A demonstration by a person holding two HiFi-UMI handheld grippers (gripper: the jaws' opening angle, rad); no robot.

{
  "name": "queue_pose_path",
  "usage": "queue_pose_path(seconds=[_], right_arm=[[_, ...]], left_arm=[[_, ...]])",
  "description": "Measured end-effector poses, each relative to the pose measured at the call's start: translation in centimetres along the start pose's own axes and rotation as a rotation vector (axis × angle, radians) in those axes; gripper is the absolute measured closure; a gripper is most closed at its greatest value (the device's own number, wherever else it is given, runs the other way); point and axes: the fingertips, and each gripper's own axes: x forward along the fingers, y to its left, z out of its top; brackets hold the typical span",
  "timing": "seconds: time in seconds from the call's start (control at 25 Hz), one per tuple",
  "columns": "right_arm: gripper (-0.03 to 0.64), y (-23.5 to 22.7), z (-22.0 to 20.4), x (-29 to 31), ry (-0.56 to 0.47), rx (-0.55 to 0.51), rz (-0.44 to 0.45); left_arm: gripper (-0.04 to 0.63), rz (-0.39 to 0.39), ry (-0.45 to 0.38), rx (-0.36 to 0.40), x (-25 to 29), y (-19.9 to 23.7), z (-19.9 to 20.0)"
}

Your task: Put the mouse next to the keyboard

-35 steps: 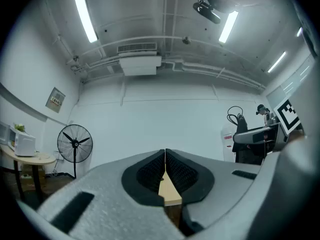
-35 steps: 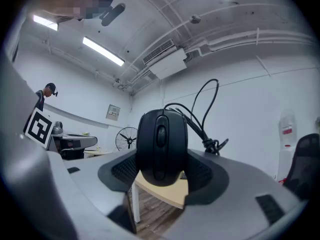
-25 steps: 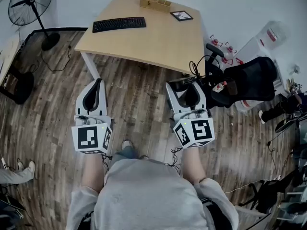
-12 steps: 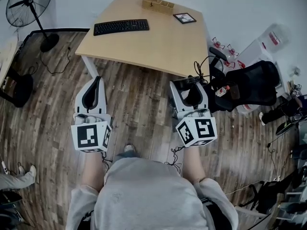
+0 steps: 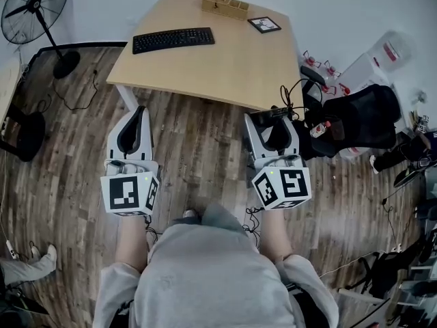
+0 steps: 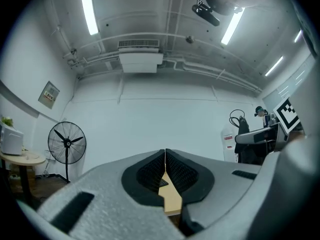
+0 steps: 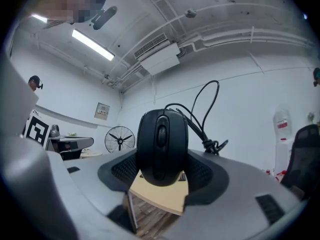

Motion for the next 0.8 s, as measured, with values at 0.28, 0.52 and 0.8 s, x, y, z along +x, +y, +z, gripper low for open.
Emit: queue_pose_path(seconds=[0.28,0.52,0.8], right_arm=[[0.360,-1.6,-0.7,2.2,0.009,0.012,-0.015],[0.360,-2.9,-1.3,6.0,0.002,0.019,-0.005],[0.360,-4.5,-1.2,11.7,-0.007,0.013,0.027]], left_arm=[[0.584,-0.024,0.016,-0.004,2.7,0.0,-1.2],[0.584,-0.002,0.015,0.007,5.5,1.5,-1.7],[0.584,0.029,0.010,0.009,10.2,3.3,-2.2]])
